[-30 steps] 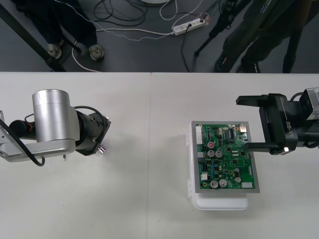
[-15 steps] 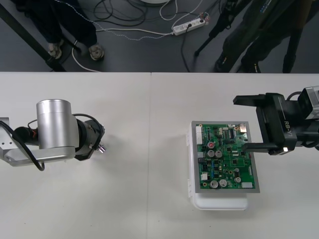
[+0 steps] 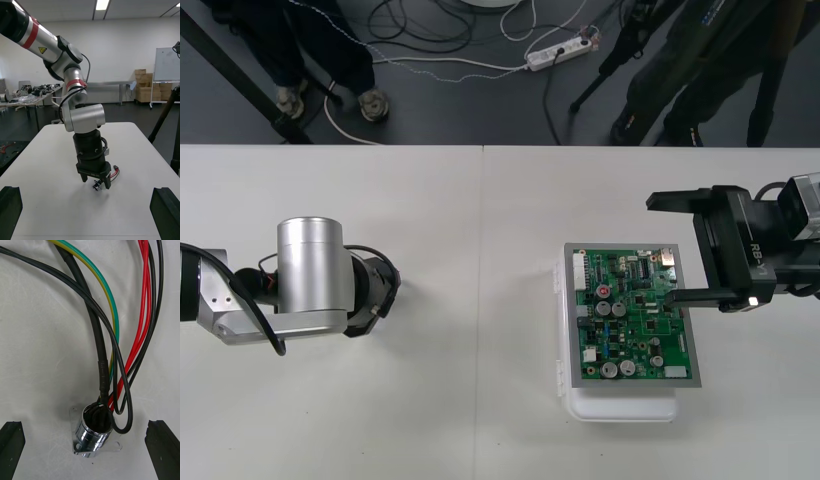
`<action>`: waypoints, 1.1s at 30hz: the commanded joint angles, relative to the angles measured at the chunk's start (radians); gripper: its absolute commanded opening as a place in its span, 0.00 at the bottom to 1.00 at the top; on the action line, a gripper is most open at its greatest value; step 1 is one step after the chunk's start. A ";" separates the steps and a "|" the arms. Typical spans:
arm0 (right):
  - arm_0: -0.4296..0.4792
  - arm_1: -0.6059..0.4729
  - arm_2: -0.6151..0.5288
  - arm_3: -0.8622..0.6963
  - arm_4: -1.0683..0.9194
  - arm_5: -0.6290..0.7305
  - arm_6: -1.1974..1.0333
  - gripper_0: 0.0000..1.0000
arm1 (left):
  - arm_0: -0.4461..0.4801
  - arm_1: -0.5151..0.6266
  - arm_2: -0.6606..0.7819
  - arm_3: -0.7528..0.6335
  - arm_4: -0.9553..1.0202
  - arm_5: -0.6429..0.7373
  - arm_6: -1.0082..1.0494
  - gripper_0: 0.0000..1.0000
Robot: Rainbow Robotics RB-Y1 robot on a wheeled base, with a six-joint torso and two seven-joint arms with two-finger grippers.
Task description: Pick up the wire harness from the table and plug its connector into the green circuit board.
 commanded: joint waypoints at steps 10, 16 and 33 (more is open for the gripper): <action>-0.027 0.016 0.010 -0.032 0.098 -0.003 0.084 1.00 | -0.048 -0.064 -0.039 0.062 -0.006 0.026 -0.015 0.92; -0.026 0.032 0.007 -0.030 0.115 -0.003 0.095 1.00 | -0.048 -0.072 -0.044 0.070 -0.008 0.023 -0.006 0.91; -0.015 0.038 0.003 -0.015 0.101 -0.003 0.101 1.00 | -0.048 -0.104 -0.044 0.099 -0.015 0.022 0.024 0.90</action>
